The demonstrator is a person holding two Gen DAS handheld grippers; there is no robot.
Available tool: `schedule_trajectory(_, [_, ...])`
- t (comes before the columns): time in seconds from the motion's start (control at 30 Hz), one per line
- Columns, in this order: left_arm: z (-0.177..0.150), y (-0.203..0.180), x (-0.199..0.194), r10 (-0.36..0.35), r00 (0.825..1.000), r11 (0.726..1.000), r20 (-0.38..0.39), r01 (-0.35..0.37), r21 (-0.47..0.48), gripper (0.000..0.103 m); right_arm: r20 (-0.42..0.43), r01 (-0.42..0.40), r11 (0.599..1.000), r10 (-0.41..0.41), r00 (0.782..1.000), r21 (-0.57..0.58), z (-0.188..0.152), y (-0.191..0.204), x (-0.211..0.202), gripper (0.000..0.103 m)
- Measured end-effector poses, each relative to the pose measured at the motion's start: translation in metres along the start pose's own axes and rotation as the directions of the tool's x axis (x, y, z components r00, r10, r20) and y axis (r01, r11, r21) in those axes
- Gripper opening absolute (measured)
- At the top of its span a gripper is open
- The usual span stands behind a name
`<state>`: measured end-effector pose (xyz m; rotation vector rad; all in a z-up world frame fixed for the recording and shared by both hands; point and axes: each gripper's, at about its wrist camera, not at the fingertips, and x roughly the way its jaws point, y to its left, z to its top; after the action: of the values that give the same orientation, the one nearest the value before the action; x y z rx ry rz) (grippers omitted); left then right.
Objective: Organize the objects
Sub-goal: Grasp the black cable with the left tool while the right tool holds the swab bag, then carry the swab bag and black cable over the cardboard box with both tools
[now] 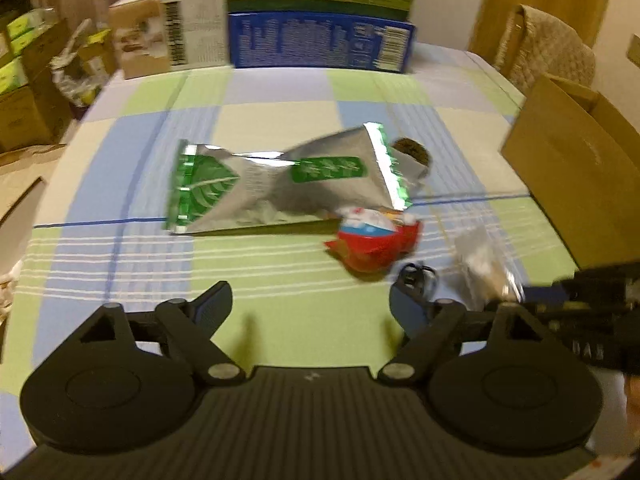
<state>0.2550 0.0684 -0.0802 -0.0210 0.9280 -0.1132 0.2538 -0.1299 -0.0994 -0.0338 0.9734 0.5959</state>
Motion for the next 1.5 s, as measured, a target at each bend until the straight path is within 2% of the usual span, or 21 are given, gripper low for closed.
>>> schedule_trajectory(0.07, [0.0,-0.011,0.004,-0.036,0.999,0.999,-0.012,0.036,0.026,0.072,0.009,0.007,0.999,-0.007,1.0,0.047,0.0,-0.01,-0.003,0.019])
schedule_trajectory(0.17, [-0.001,-0.031,0.01,-0.083,0.996,0.994,-0.025,0.084,0.076,0.064,0.018,0.029,0.998,-0.03,0.999,0.047,0.002,-0.017,-0.006,0.019])
schedule_trajectory(0.23, [-0.002,-0.041,0.013,-0.097,0.995,0.99,-0.03,0.1,0.102,0.054,0.019,0.042,0.998,-0.043,0.999,0.04,0.002,-0.019,-0.006,0.019])
schedule_trajectory(0.27, [-0.004,-0.045,0.016,-0.102,0.994,0.988,-0.041,0.106,0.114,0.045,0.02,0.041,0.998,-0.042,0.999,0.042,0.002,-0.02,-0.006,0.019])
schedule_trajectory(0.3, [-0.005,-0.048,0.019,-0.102,0.993,0.986,-0.05,0.108,0.124,0.039,0.021,0.036,0.998,-0.037,0.999,0.046,0.002,-0.021,-0.006,0.019])
schedule_trajectory(0.43, [-0.011,-0.054,0.026,-0.095,0.993,0.983,-0.068,0.104,0.151,0.032,0.02,0.031,0.999,-0.032,0.999,0.044,0.003,-0.021,-0.005,0.019])
schedule_trajectory(0.5, [-0.012,-0.054,0.029,-0.091,0.993,0.984,-0.08,0.103,0.147,0.024,0.017,0.028,0.999,-0.029,0.999,0.044,0.002,-0.021,-0.004,0.019])
schedule_trajectory(0.6, [-0.013,-0.055,0.034,-0.095,0.991,0.984,-0.091,0.107,0.142,0.018,0.013,0.025,0.999,-0.026,1.0,0.041,0.002,-0.019,-0.004,0.019])
schedule_trajectory(0.7, [-0.014,-0.058,0.033,-0.066,0.994,0.984,-0.086,0.079,0.161,0.011,0.012,0.015,0.999,-0.016,1.0,0.04,0.003,-0.017,-0.004,0.019])
schedule_trajectory(0.97, [-0.017,-0.061,0.025,-0.055,0.995,0.992,-0.085,0.064,0.113,0.011,0.05,0.011,0.999,-0.013,0.999,0.049,0.006,-0.014,-0.01,0.019])
schedule_trajectory(1.17, [-0.019,-0.067,0.01,-0.092,0.994,0.994,-0.058,0.095,0.049,0.011,0.1,0.016,0.997,-0.024,0.995,0.076,0.002,-0.011,-0.028,0.019])
schedule_trajectory(1.3, [-0.019,-0.073,-0.007,-0.094,0.995,0.995,-0.038,0.095,0.024,0.011,0.127,0.022,0.997,-0.032,0.991,0.08,0.0,-0.006,-0.05,0.019])
schedule_trajectory(1.5, [-0.008,-0.089,-0.054,-0.106,0.994,0.994,0.03,0.106,-0.005,0.011,0.176,0.043,0.996,-0.057,0.983,0.08,0.004,-0.001,-0.103,0.019])
